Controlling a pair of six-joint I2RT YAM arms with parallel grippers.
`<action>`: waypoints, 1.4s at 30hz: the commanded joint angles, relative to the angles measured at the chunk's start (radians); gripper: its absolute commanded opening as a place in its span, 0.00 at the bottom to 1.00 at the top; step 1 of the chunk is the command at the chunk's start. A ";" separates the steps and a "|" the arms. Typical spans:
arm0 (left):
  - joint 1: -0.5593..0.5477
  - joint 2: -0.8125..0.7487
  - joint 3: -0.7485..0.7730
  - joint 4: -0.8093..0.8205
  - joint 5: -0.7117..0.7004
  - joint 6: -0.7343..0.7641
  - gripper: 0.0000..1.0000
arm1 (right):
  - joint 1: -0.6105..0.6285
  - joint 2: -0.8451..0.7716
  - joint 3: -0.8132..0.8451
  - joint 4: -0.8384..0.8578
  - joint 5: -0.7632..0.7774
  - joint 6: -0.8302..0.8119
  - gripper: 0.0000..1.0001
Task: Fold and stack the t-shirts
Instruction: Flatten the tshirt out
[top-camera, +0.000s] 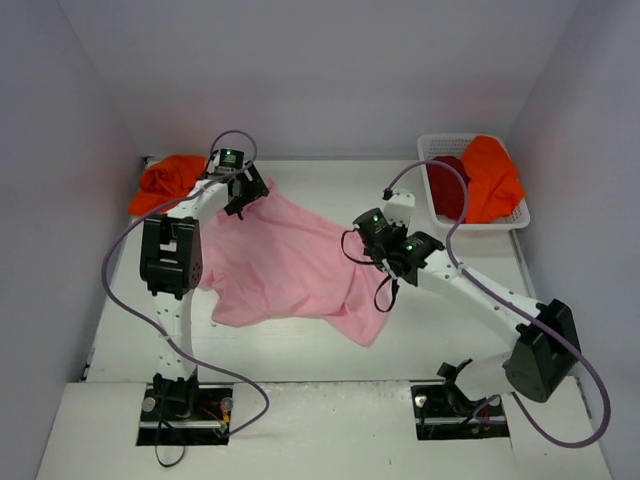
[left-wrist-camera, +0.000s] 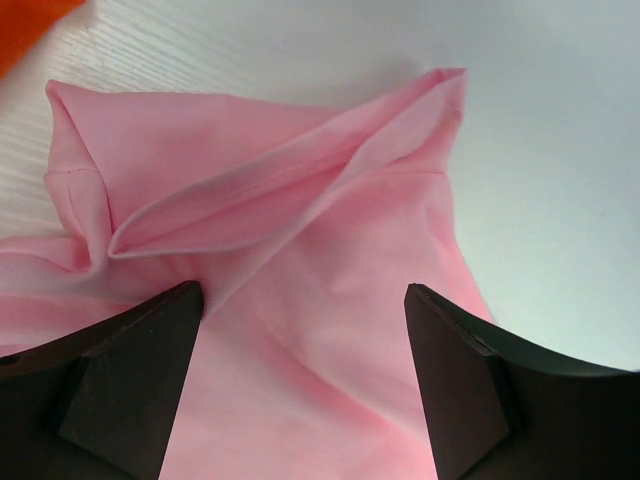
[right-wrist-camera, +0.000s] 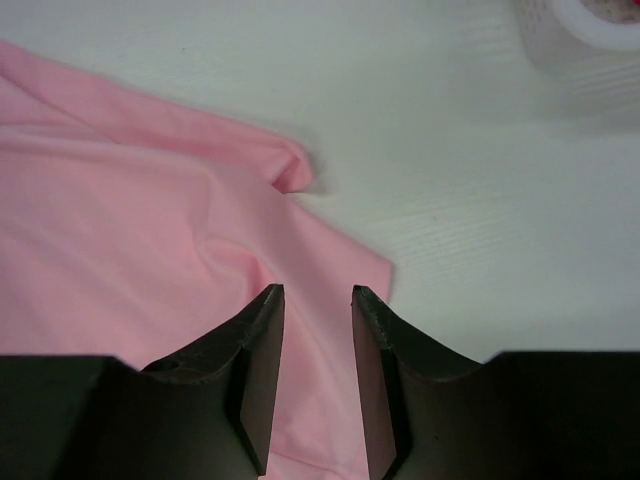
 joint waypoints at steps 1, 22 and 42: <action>-0.006 -0.118 -0.026 0.068 0.002 -0.035 0.77 | -0.045 0.085 0.036 0.131 -0.091 -0.095 0.30; -0.011 -0.160 -0.103 0.114 0.005 -0.046 0.77 | -0.257 0.302 -0.064 0.411 -0.312 -0.202 0.28; -0.004 -0.142 -0.109 0.117 -0.007 -0.036 0.77 | -0.262 0.417 -0.035 0.484 -0.342 -0.239 0.28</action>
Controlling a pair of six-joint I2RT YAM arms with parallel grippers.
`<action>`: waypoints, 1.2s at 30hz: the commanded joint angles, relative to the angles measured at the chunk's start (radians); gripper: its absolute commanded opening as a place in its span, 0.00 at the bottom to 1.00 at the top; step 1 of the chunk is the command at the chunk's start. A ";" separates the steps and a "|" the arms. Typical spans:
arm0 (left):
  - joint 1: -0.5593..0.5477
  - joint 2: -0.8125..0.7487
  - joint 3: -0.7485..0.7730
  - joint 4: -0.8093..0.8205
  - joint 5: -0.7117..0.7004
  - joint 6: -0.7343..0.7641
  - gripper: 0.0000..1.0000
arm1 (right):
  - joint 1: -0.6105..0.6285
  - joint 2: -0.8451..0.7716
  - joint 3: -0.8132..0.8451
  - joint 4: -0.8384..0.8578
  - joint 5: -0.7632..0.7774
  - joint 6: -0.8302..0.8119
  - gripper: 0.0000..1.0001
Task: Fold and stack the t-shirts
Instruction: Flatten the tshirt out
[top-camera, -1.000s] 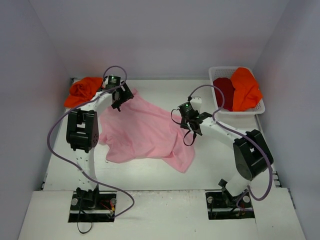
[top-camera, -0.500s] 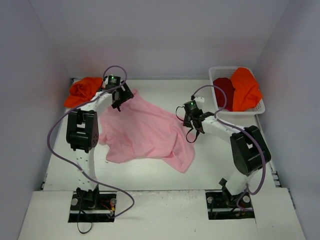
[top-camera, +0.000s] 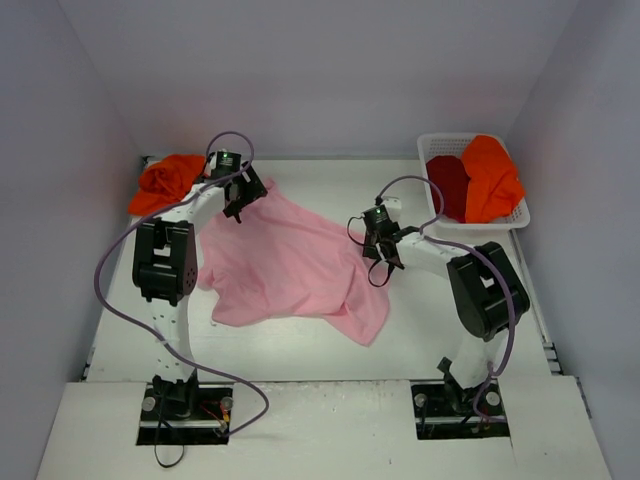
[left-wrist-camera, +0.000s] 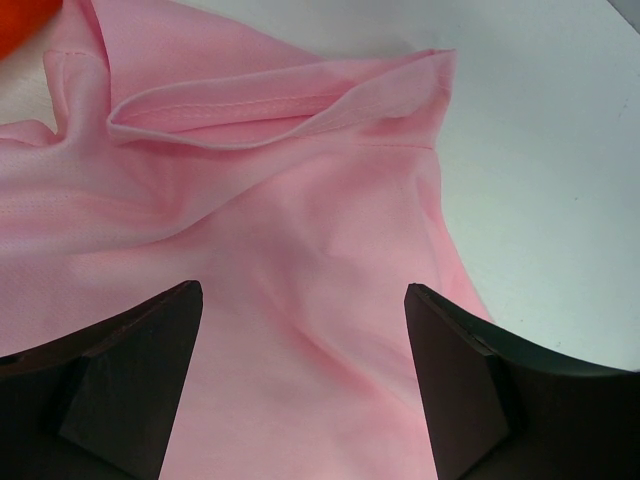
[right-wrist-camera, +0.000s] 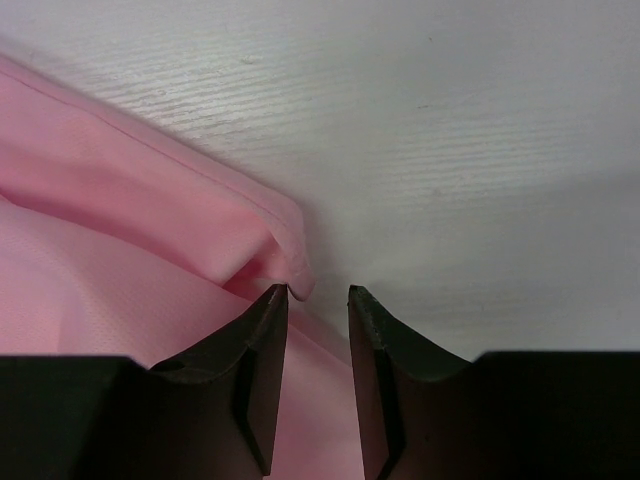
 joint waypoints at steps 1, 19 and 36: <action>0.002 -0.038 0.017 0.048 -0.005 -0.003 0.77 | -0.005 0.009 0.036 0.047 0.012 -0.026 0.28; 0.016 -0.045 0.020 0.048 -0.008 0.000 0.77 | -0.005 0.032 0.088 0.064 0.021 -0.069 0.24; 0.025 -0.030 0.051 0.037 -0.033 0.023 0.77 | -0.011 0.061 0.093 0.062 0.038 -0.085 0.00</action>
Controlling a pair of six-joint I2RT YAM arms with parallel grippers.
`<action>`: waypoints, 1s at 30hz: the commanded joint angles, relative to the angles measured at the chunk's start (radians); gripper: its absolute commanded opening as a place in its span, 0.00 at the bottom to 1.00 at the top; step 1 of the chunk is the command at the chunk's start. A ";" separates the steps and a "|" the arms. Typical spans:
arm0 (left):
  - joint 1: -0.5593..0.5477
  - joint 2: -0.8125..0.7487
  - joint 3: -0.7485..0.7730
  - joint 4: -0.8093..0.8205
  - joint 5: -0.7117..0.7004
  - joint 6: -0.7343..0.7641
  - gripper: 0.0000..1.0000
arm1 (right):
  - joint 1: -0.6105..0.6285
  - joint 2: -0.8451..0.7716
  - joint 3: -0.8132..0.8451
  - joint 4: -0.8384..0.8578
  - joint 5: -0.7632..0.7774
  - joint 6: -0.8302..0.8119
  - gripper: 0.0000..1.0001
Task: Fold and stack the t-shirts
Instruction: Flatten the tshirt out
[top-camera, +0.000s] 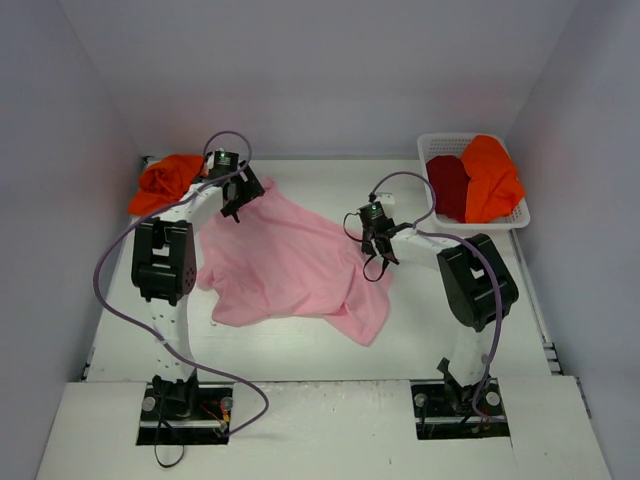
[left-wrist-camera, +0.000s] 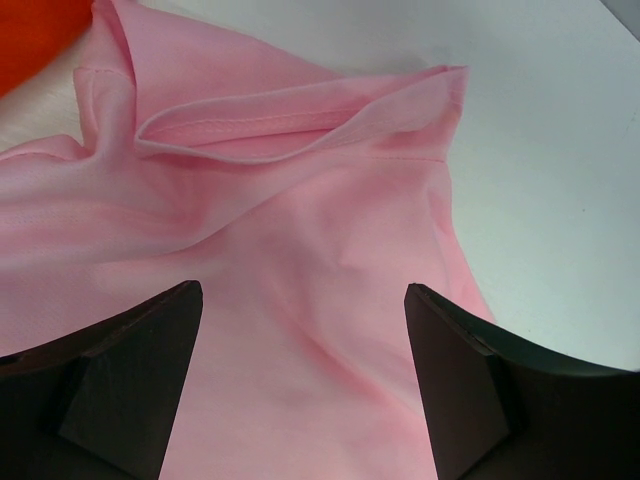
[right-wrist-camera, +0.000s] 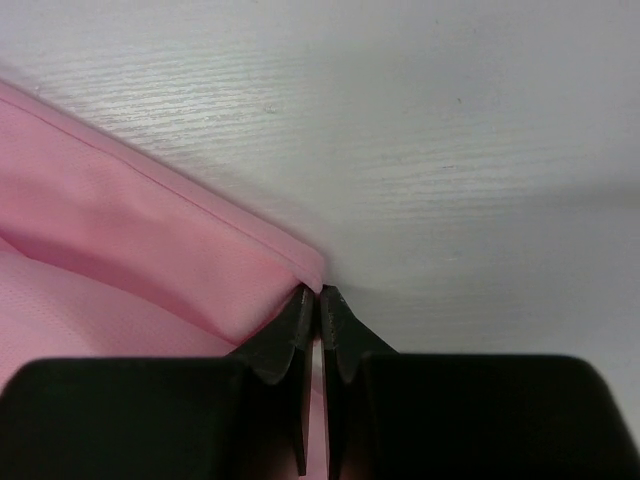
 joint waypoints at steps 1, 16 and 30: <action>0.014 -0.028 0.057 0.034 -0.023 0.016 0.77 | -0.007 -0.037 0.028 0.017 0.037 -0.016 0.00; 0.015 0.107 0.324 -0.070 -0.006 0.022 0.77 | -0.007 -0.066 0.019 0.006 0.052 -0.033 0.00; 0.015 0.227 0.464 -0.121 -0.081 0.154 0.77 | -0.009 -0.090 -0.001 0.006 0.051 -0.041 0.00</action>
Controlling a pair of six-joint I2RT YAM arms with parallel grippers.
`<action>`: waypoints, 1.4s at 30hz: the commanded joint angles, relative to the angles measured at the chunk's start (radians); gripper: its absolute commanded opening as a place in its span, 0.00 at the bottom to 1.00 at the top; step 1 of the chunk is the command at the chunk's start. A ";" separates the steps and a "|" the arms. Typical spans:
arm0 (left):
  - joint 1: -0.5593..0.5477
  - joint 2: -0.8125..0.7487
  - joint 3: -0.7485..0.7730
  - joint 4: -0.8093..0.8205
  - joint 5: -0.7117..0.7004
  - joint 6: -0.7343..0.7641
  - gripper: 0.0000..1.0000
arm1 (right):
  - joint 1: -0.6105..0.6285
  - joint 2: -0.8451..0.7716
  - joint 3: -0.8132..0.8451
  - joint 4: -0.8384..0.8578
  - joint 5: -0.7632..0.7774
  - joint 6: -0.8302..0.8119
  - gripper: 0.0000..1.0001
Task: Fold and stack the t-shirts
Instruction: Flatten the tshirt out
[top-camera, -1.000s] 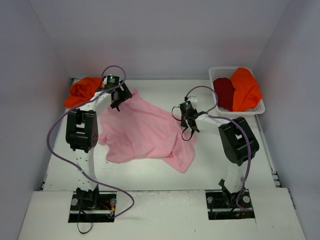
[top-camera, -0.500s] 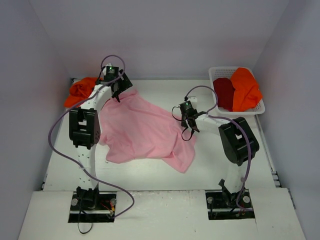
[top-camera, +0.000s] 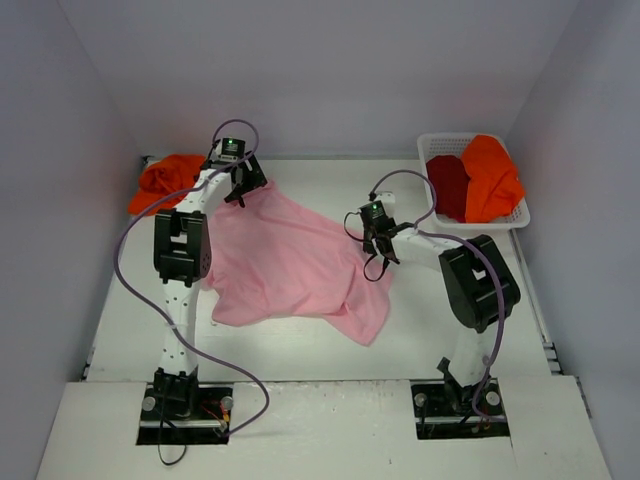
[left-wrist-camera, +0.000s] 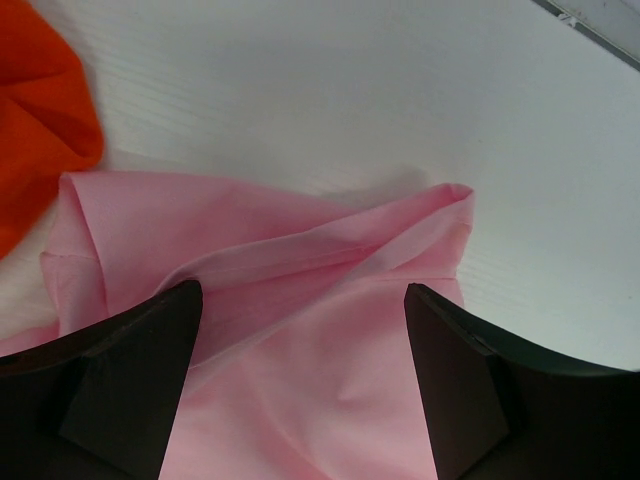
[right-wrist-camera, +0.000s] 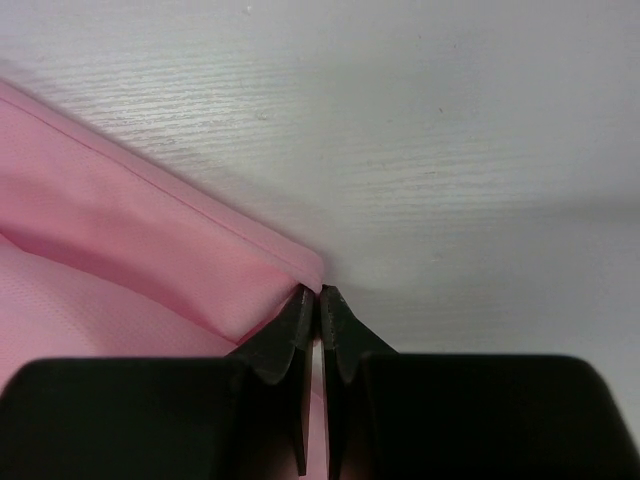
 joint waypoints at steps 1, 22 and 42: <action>0.005 -0.062 0.036 0.052 -0.053 0.079 0.77 | -0.006 -0.083 0.000 0.007 0.031 -0.012 0.00; -0.004 -0.067 0.007 0.075 -0.076 0.124 0.77 | -0.007 -0.060 -0.016 0.021 0.028 -0.008 0.00; -0.029 -0.119 0.038 0.134 -0.027 0.117 0.77 | -0.006 -0.051 -0.040 0.034 0.029 -0.002 0.00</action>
